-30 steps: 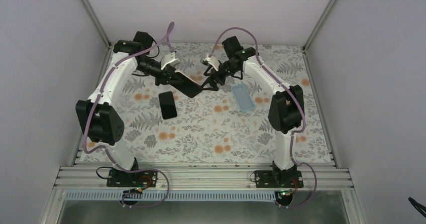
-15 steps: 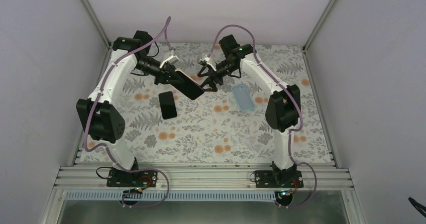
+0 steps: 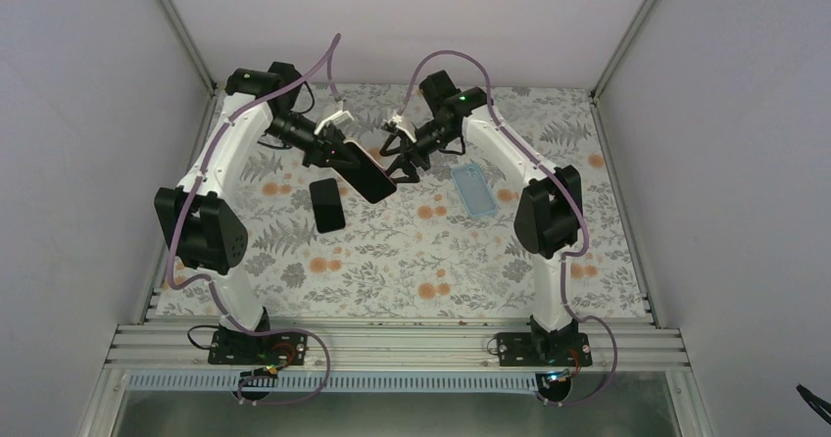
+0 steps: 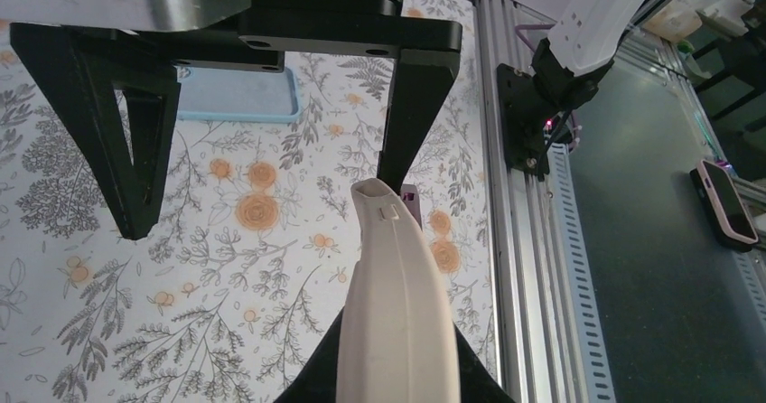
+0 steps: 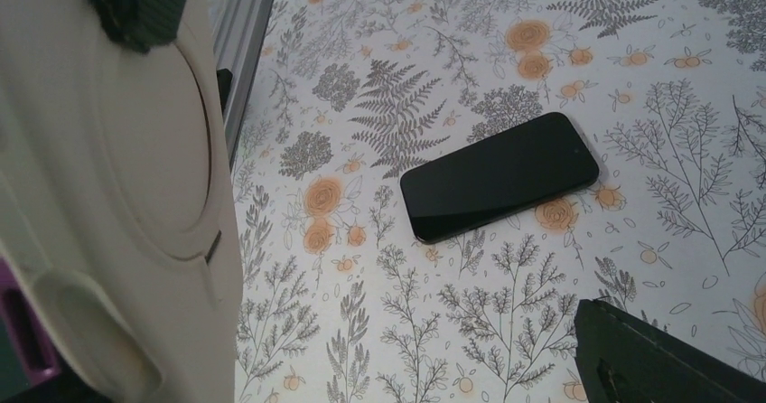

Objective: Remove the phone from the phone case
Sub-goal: Remove the phone case from the phone.

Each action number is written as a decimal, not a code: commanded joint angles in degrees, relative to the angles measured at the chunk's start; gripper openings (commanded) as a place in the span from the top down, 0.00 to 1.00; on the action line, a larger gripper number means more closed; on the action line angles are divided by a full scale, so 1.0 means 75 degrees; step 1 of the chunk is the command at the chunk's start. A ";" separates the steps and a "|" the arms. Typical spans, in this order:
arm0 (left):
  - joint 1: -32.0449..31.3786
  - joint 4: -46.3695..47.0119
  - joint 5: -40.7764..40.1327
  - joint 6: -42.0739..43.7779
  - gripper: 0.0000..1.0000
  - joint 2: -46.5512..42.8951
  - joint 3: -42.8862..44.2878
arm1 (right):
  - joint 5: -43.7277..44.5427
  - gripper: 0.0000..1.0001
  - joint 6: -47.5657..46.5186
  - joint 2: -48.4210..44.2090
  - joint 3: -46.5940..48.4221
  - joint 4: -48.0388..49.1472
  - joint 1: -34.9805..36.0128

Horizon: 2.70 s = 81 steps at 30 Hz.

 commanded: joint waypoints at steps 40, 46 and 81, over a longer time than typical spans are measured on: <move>-0.0256 0.1416 -0.1037 -0.0311 0.00 -0.0494 0.0656 | -0.1770 0.97 0.1416 -0.1372 -0.1061 0.1318 -0.0302; -0.0110 0.1557 -0.1656 -0.0533 0.00 -0.1043 0.0806 | -0.1463 0.96 0.1522 -0.1309 -0.1123 0.1072 -0.0882; -0.3341 1.1202 -0.7973 -0.3588 0.00 -0.1099 -0.2504 | 0.2537 0.97 0.6753 -0.1149 -0.0544 0.5134 -0.1771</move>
